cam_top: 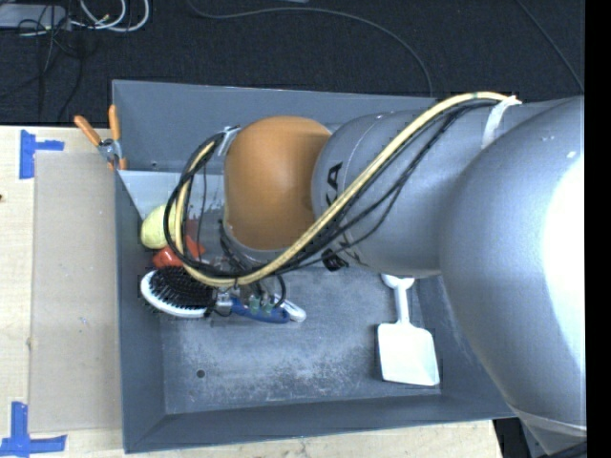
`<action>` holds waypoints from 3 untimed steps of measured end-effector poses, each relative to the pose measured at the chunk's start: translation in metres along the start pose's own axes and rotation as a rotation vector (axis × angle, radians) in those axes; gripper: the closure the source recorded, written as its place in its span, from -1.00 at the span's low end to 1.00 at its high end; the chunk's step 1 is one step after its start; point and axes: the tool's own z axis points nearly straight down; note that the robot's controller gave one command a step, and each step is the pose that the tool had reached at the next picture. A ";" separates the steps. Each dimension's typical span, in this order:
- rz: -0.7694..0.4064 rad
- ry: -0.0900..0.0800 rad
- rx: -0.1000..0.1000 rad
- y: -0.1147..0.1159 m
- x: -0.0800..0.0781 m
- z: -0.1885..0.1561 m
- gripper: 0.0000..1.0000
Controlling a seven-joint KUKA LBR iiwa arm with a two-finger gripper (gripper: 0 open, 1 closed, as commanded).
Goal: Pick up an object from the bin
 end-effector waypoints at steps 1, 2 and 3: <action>-0.194 0.006 0.002 -0.026 0.008 -0.036 1.00; -0.242 0.014 0.005 -0.031 0.006 -0.051 1.00; -0.232 -0.009 -0.003 -0.022 -0.006 -0.040 1.00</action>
Offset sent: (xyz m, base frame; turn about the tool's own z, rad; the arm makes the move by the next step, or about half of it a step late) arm 0.0258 -0.0173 0.1633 -0.1255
